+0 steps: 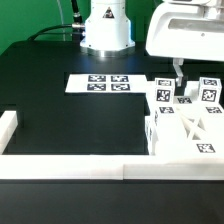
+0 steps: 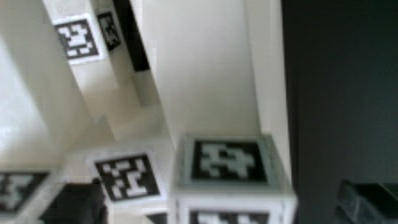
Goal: Assemble chair
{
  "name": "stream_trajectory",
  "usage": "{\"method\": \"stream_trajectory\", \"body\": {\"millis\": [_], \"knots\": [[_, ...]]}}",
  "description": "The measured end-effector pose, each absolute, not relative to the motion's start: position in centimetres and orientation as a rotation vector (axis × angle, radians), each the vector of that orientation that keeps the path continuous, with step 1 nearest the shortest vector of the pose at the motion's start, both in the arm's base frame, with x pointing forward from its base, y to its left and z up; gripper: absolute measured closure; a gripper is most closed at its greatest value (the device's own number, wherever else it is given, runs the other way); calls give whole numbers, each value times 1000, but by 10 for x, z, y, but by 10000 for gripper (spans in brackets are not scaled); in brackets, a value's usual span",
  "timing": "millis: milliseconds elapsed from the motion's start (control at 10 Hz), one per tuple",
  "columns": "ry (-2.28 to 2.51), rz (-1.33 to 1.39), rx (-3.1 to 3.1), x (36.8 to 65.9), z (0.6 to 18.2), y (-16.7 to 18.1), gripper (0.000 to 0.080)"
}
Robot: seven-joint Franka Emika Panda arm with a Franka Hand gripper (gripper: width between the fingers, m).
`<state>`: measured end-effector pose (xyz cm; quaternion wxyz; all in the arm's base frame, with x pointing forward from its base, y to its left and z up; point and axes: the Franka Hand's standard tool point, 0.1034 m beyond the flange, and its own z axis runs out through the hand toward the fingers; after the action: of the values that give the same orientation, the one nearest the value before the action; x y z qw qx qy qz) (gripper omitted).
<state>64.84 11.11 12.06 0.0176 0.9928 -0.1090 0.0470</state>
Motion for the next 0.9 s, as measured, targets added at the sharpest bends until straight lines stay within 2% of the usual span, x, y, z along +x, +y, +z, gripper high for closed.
{"method": "stream_trajectory", "body": {"millis": [600,700,800,900], "knots": [[-353,150,3082,649,120,108,150],[-353,150,3081,649,119,107,237],[-364,149,3080,649,119,107,237],[-391,150,3078,649,119,107,433]]}}
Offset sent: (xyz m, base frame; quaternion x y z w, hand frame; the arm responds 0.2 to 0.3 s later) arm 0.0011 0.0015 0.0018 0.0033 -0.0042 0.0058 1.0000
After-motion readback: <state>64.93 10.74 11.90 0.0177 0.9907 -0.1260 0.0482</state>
